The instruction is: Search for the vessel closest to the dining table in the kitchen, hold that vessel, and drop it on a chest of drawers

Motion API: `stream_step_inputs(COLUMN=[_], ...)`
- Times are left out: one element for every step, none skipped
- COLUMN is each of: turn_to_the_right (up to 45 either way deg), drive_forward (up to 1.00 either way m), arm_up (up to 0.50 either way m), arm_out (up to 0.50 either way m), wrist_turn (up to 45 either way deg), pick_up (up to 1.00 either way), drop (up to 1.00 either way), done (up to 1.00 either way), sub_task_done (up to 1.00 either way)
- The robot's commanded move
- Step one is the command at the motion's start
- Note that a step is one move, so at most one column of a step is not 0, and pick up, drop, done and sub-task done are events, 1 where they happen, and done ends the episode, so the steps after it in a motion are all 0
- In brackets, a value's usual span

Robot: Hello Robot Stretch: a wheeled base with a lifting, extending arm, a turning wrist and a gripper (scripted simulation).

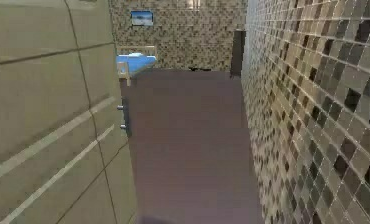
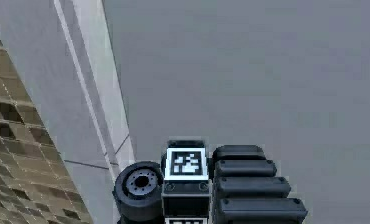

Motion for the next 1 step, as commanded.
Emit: stream_step_inputs(turn_to_the_right=[0.0], drive_forward=[1.0], arm_up=[0.0], arm_out=[0.0], wrist_turn=[0.0], pick_up=[0.0], drop=[0.0], done=[0.0], sub_task_done=[0.0])
